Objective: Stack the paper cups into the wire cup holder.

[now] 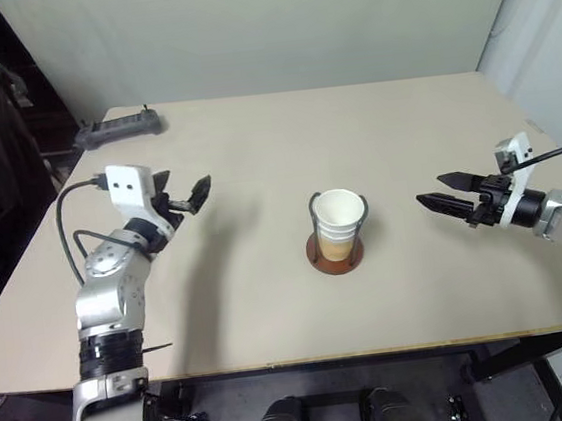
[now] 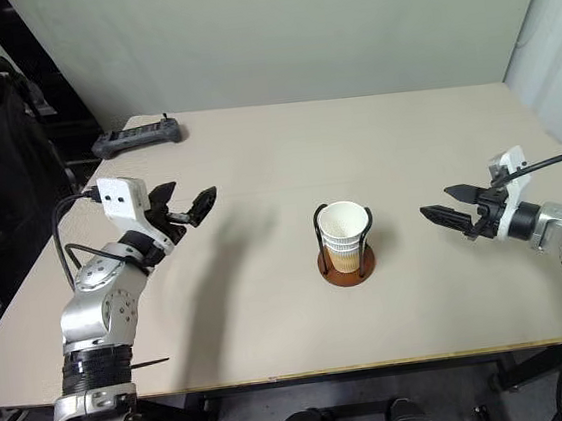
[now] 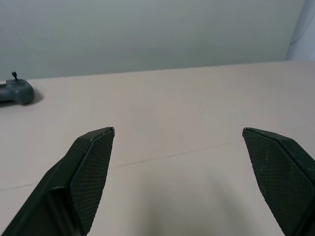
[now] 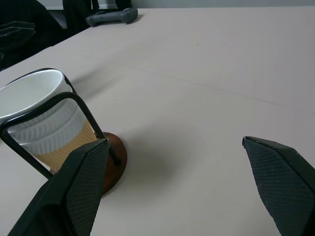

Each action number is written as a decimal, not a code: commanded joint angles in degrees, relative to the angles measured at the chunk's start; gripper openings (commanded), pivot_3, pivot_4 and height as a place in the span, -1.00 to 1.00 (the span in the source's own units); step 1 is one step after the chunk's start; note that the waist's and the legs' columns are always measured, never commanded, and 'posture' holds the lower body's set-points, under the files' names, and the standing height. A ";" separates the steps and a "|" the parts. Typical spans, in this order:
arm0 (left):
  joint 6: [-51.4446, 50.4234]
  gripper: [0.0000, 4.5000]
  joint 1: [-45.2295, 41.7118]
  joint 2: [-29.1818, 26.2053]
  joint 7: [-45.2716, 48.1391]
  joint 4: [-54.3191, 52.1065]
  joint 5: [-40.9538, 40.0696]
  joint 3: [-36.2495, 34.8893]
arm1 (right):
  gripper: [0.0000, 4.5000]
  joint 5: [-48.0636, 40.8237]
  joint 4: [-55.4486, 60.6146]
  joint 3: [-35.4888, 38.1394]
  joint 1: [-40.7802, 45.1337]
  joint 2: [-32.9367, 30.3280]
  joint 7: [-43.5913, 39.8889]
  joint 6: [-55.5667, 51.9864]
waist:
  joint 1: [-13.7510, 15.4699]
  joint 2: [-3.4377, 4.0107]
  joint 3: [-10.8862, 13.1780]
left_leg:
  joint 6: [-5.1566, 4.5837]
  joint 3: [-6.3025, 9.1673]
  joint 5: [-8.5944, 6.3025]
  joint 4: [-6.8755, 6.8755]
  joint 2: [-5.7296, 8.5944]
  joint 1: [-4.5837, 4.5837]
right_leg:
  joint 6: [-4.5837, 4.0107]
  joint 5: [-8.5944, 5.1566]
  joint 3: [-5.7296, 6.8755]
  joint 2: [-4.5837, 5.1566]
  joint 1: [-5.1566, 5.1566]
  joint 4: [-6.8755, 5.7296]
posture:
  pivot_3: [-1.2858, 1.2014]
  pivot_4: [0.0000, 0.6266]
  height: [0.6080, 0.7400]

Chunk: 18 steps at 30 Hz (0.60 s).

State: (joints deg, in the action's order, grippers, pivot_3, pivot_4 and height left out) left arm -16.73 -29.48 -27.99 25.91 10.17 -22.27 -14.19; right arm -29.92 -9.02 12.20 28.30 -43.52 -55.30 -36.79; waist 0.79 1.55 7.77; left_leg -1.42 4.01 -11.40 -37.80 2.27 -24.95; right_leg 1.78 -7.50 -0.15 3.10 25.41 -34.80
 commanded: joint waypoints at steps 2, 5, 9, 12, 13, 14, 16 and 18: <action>-0.34 0.98 0.43 -0.02 -0.94 -3.74 -0.03 -0.95 | 1.00 1.90 -0.99 -0.98 2.48 -1.69 -0.84 1.75 | -0.01 0.00 0.00 | 0.09 0.00 -0.05 0.00 0.00 0.00 | 0.00 0.00 0.00 0.00 0.00 0.00 | 0.03 -0.52 1.00; -0.51 0.98 0.93 -0.01 -1.59 -4.56 0.11 -1.15 | 1.00 2.52 -1.80 -1.47 3.47 -1.38 -1.65 3.32 | -0.02 0.00 0.00 | 0.11 0.01 -0.05 0.00 -0.01 0.01 | -0.02 0.01 0.00 0.00 0.00 -0.03 | 0.03 -0.52 1.00; -3.68 0.98 1.65 -0.28 -1.21 -6.71 -2.79 -2.38 | 1.00 0.07 -2.66 -0.18 5.63 -0.69 -0.73 -1.63 | -0.08 -0.01 0.01 | 0.12 0.02 -0.06 0.00 0.00 0.01 | 0.00 0.00 -0.01 0.00 0.00 -0.02 | 0.03 -0.52 1.00; -4.99 0.98 1.61 -0.18 -0.81 -7.70 -4.74 -3.48 | 1.00 0.98 -2.95 0.32 5.92 0.04 -0.06 1.11 | -0.02 -0.01 0.01 | 0.12 0.02 -0.06 0.01 0.00 0.01 | -0.01 0.00 0.00 0.00 0.00 -0.01 | 0.03 -0.52 1.00; -5.16 0.98 1.55 0.02 -0.84 -7.89 -5.29 -3.84 | 1.00 2.03 -3.28 0.41 5.83 0.37 0.68 3.33 | 0.02 -0.01 0.01 | 0.13 0.04 -0.06 0.02 -0.01 0.01 | -0.02 0.00 0.00 0.00 0.00 -0.01 | 0.03 -0.52 1.00; -5.61 0.98 1.54 0.29 -1.05 -8.04 -5.93 -4.19 | 1.00 2.19 -3.79 0.61 5.81 0.77 1.04 4.06 | 0.02 -0.01 0.01 | 0.13 0.04 -0.07 0.03 -0.01 0.01 | -0.04 0.00 0.00 0.00 0.00 -0.01 | 0.03 -0.52 1.00; -6.33 0.98 1.58 0.52 -1.26 -8.30 -6.67 -4.50 | 1.00 2.22 -4.53 0.79 5.78 1.30 1.69 4.85 | 0.03 -0.01 0.01 | 0.14 0.04 -0.08 0.04 0.00 0.01 | -0.05 0.00 0.00 0.00 0.00 0.01 | 0.03 -0.52 1.00; -6.46 0.98 1.85 0.58 -1.35 -8.47 -6.56 -4.28 | 1.00 1.71 -4.66 -0.24 5.66 1.58 1.98 2.28 | 0.05 -0.01 0.01 | 0.14 0.04 -0.08 0.09 0.00 0.01 | -0.05 0.01 0.00 0.01 0.00 0.04 | 0.03 -0.52 1.00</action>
State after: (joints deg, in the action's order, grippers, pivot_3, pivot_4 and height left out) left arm -23.21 -27.58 -27.49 24.68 4.63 -28.08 -17.35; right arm -27.78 -14.31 10.65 33.32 -41.75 -53.87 -33.88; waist 0.84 1.54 7.77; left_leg -1.27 4.05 -11.49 -37.71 2.27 -24.94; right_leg 1.73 -7.50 -0.15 3.11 25.41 -34.75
